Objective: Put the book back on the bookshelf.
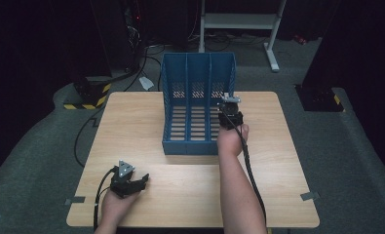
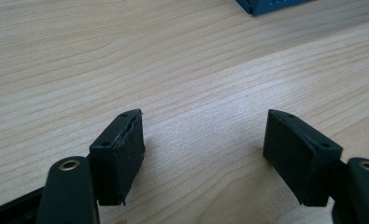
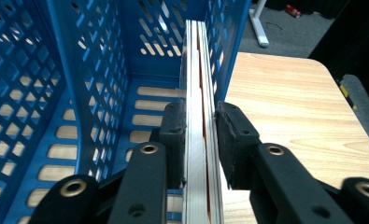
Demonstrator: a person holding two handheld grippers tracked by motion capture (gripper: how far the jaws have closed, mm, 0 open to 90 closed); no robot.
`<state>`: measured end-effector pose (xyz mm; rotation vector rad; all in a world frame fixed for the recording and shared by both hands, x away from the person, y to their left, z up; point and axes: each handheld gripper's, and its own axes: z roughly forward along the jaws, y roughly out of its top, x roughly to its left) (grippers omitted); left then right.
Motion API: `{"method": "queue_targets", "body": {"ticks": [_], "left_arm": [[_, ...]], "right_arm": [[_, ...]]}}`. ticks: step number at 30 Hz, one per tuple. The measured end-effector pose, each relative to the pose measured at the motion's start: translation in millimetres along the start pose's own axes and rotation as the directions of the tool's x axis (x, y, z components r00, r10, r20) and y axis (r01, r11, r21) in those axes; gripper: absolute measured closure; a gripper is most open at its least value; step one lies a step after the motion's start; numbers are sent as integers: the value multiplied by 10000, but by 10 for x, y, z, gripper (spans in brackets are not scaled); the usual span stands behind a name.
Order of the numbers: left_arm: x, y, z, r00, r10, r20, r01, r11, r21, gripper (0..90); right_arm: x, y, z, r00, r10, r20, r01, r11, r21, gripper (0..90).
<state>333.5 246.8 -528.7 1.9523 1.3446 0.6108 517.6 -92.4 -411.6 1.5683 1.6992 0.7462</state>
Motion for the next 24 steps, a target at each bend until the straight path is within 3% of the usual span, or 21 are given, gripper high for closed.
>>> {"method": "queue_targets", "body": {"ticks": [9,24], "left_arm": [[1,0,-1,10000,28,-1,-28,10000,-1,290],[-1,0,-1,10000,7,3,-7,10000,-4,290]], "right_arm": [[-45,28,-54,9957,19,-922,-28,9999,-104,575],[-128,41,-107,9894,67,-1453,-93,9998,-167,463]]}}
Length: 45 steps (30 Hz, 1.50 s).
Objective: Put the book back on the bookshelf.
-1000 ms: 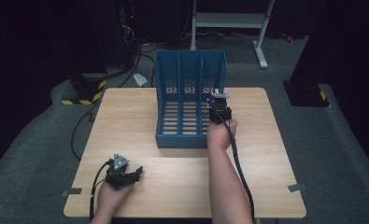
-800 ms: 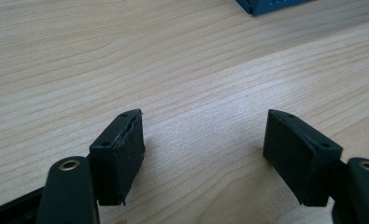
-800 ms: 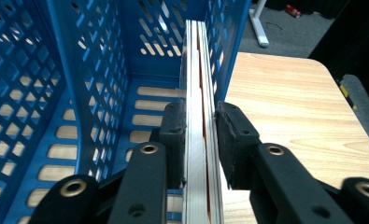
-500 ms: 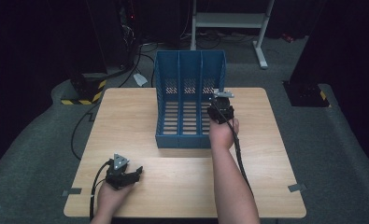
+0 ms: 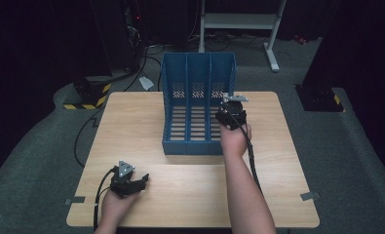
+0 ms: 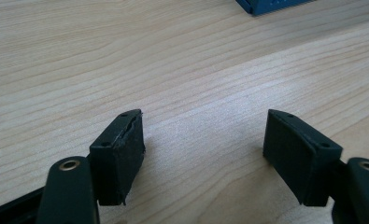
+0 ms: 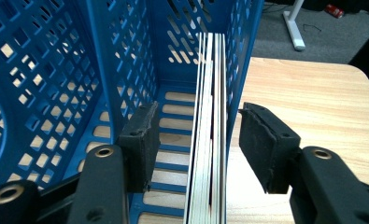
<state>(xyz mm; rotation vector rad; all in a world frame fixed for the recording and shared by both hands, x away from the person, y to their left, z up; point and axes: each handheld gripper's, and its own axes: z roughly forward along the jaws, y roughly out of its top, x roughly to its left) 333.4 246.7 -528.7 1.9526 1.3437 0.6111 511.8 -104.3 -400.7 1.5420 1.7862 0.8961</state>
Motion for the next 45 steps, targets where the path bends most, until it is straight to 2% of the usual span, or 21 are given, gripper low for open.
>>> {"method": "queue_targets", "body": {"ticks": [16,29,32,37,45], "left_arm": [[1,1,-1,10000,17,-8,-17,10000,11,290],[1,1,0,10000,11,-12,-11,10000,4,290],[1,1,0,10000,19,-8,-19,10000,1,290],[0,2,1,10000,28,-6,-28,10000,-1,290],[1,4,3,10000,54,-9,-54,10000,-3,290]], "right_arm": [[-67,30,-131,9984,72,-560,-92,9993,-358,391],[-62,17,-238,9962,-198,-850,137,9973,-727,372],[-85,-22,-279,9948,-134,-1012,28,9945,-1043,380],[-128,-103,-323,9949,-413,-920,306,9929,-1147,379],[-272,-244,-433,9904,-475,-1297,299,9905,-1344,374]]}}
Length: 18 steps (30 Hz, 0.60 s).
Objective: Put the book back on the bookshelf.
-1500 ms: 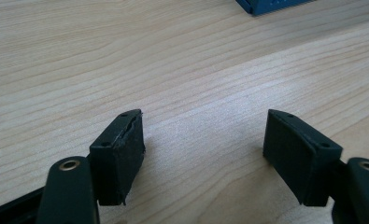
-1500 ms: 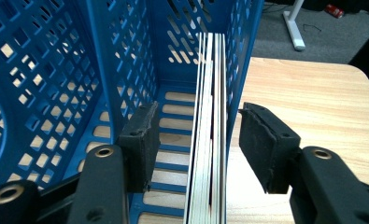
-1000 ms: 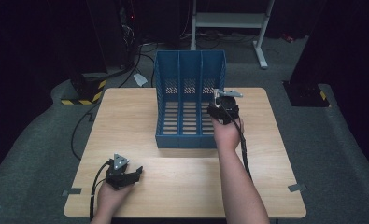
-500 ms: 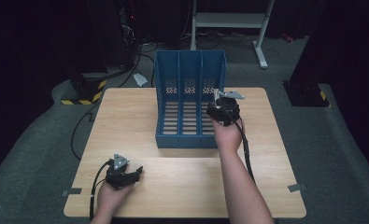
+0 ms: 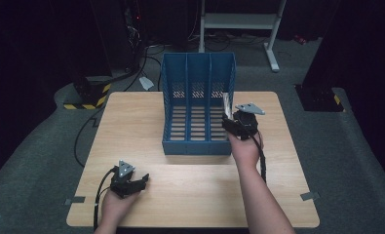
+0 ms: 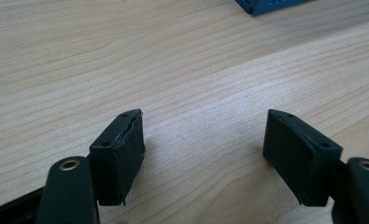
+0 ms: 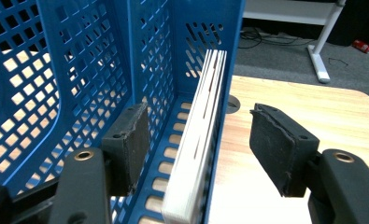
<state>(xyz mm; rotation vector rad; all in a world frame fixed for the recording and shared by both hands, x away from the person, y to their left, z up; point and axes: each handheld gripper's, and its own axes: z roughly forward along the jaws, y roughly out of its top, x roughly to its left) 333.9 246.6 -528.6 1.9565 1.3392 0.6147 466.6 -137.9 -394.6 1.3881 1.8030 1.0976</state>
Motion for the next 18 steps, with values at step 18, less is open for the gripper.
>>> {"method": "queue_targets", "body": {"ticks": [18], "left_arm": [[2,2,-3,10000,56,15,-56,10000,50,290]], "right_arm": [[-354,-558,-403,9972,-687,-309,686,9976,-53,350]]}}
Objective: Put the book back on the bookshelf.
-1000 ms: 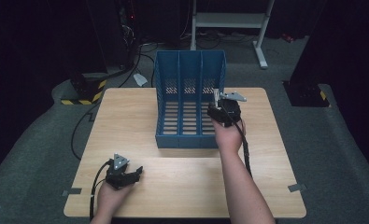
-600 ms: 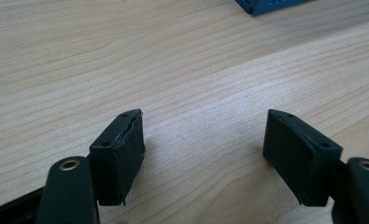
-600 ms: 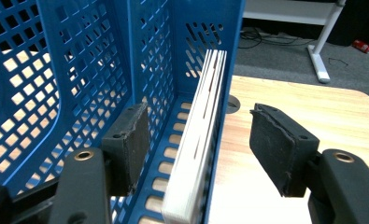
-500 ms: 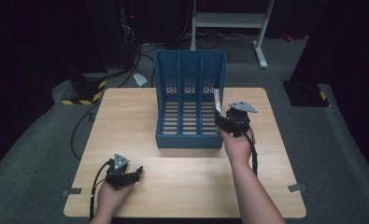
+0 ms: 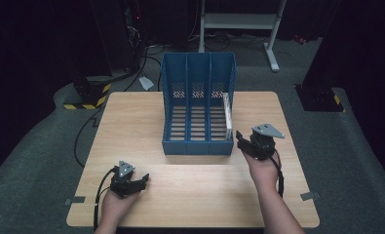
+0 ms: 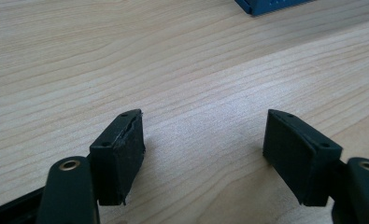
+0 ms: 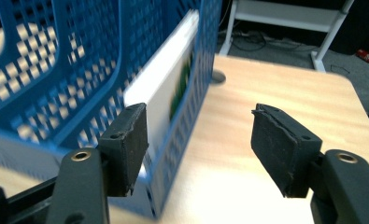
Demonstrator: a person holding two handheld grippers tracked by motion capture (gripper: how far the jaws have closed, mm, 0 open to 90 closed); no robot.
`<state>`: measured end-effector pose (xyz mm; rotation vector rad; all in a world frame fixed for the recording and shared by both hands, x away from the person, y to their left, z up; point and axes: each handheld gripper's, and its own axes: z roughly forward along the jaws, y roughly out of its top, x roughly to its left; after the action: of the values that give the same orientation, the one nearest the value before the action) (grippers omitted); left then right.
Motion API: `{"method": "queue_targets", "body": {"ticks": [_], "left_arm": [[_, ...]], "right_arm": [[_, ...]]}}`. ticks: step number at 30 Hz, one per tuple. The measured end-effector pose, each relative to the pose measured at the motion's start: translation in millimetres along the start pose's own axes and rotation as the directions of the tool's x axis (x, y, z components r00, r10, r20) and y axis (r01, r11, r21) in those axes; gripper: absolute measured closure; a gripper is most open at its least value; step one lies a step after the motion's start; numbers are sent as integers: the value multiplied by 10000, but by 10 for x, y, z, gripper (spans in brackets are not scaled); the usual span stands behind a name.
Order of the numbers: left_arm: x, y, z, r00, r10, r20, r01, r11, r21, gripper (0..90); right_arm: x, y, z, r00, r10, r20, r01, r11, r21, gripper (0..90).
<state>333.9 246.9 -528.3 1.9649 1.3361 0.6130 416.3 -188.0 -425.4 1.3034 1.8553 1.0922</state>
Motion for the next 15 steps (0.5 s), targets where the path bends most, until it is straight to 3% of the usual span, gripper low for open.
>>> {"method": "queue_targets", "body": {"ticks": [6,10,14,15], "left_arm": [[-1,-1,1,10000,-14,1,14,10000,-17,290],[0,-1,1,10000,2,-5,-2,10000,-16,290],[-1,-1,1,10000,-17,8,17,10000,-19,290],[-3,-1,3,10000,-51,5,51,10000,-50,290]], "right_arm": [[-95,-410,-29,9991,-412,68,407,9978,526,324],[-208,-691,-27,9998,-163,141,145,9929,1179,299],[-321,-948,-56,9996,73,261,-123,9800,1986,283],[-346,-999,-70,9996,-58,274,-2,9770,2132,277]]}}
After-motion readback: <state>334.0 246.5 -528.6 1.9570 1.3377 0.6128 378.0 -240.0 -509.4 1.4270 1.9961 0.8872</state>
